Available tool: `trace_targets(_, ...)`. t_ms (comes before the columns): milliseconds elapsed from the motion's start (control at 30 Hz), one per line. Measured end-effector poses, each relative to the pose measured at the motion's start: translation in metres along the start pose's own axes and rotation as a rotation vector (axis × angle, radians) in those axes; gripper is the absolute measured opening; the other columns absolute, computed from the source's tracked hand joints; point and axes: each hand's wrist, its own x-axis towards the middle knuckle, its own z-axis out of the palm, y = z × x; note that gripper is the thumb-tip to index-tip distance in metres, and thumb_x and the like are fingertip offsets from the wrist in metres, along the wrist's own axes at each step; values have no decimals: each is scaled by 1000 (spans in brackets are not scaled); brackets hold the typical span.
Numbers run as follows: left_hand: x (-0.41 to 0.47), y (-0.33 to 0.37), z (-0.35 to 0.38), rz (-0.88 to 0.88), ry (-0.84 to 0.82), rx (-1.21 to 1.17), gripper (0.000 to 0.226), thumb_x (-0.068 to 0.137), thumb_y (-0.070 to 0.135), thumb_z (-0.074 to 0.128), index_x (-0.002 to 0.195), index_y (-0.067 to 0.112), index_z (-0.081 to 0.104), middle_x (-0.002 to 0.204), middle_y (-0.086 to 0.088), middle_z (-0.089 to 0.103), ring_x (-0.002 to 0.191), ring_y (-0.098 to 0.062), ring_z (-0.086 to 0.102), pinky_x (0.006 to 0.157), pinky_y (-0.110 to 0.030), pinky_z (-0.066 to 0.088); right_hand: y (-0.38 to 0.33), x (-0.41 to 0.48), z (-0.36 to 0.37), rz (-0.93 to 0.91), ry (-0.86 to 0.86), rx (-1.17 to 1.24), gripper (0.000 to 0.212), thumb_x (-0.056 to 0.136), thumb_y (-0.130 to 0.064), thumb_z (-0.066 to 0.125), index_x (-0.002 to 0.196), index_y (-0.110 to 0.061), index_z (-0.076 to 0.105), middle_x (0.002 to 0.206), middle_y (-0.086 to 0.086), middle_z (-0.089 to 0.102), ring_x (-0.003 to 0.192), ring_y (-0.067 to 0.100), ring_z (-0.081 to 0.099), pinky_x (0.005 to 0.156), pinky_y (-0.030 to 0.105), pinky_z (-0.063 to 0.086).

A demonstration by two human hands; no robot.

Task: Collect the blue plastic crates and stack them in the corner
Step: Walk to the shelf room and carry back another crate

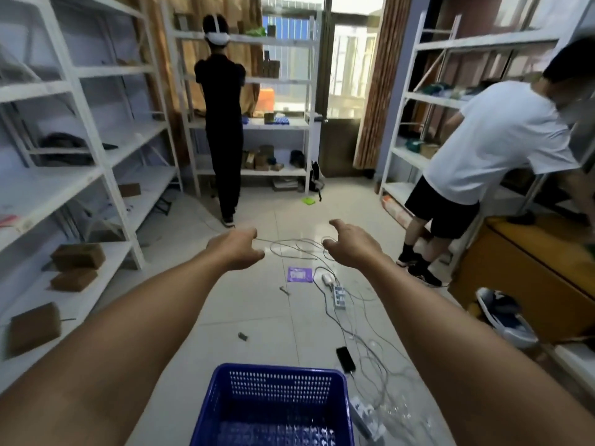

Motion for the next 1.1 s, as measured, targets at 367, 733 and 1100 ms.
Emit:
trace_targets(367,54,-25,165,-153,-199,-20,60,98,47,55,152,21,48,152,-11,57,130,-33,60,94,-41,51,125,39,157,195,-216,56,63,95,-44,51,153,-25,36,143,12,57,127,36,55,93,43,48)
trace_targets(733,44,-139,408,-414,-412,-123,55,99,48,55,144,17,52,134,-14,64,102,-30,61,83,-40,53,210,0,406,453,-532,137,65,91,-39,51,151,-21,35,125,13,64,106,35,64,88,45,56)
trace_targets(1100,27,-266,644,-695,-444,-235,59,99,37,66,142,1,49,116,-18,64,86,-32,61,71,-39,49,315,-37,641,785,-521,204,63,83,-39,58,136,-11,43,126,15,63,100,35,65,81,44,55)
